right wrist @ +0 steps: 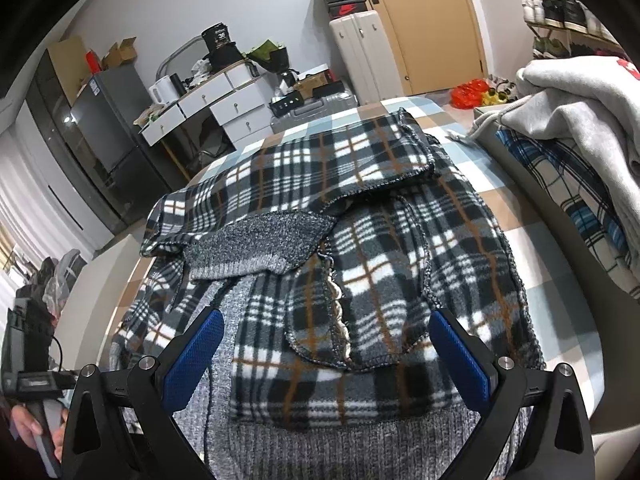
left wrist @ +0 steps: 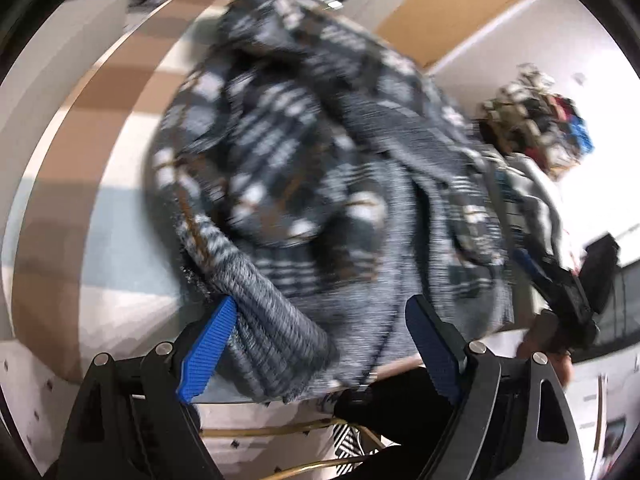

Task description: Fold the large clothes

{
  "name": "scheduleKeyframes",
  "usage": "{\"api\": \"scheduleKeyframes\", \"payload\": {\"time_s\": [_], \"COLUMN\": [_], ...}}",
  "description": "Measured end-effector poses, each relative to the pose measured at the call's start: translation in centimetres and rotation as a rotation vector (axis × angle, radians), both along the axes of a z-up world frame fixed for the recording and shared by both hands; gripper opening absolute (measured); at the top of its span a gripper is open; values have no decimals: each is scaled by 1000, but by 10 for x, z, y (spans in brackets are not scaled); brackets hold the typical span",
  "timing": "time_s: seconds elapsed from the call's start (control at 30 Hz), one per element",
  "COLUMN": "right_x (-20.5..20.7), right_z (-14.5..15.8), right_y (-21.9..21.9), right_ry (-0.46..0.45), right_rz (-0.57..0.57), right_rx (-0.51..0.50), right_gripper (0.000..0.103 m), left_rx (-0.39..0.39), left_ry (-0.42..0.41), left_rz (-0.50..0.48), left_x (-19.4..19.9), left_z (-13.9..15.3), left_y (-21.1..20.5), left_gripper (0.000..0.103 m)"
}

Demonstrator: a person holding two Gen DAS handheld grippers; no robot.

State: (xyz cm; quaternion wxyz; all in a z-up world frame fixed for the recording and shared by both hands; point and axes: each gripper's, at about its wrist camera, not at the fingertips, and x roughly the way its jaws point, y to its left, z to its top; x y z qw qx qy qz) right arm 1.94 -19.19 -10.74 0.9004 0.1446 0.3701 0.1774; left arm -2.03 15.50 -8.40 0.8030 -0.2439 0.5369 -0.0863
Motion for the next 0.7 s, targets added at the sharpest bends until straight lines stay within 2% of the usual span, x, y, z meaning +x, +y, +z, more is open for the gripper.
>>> {"api": "scheduleKeyframes", "payload": {"time_s": [0.17,0.3,0.37,0.4,0.43,0.5,0.53,0.57,0.6,0.63,0.7], "right_x": [0,-1,-1,-2,-3,-5,-6,-7,-8,-9,-9], "right_z": [-2,0,0,0,1,4,4,5,5,6,7], "right_y": [-1,1,2,2,3,4,5,6,6,7,7], "right_ry": [15,4,3,3,-1,-15,-20,-22,-24,-27,-31], "right_rz": [2,10,16,18,18,28,32,37,41,46,52], "right_rx": [16,18,22,22,21,22,21,21,22,25,30], "right_gripper": [103,103,103,103,103,103,103,103,103,103,103], "left_rx": [6,27,82,141,194,254,289,308,303,257,245], "left_ry": [67,67,53,47,43,21,5,-1,6,15,7], "left_rz": [98,116,114,115,117,115,121,129,123,110,109], "left_x": [-5,-8,-11,-14,-16,-21,-24,-25,-25,-23,-21], "left_z": [-11,-12,-11,-11,-10,-9,-10,-10,-11,-14,-14], "left_y": [19,19,17,13,9,4,2,3,4,5,6], "left_gripper": [84,83,80,75,66,58,48,25,8,3,3]}}
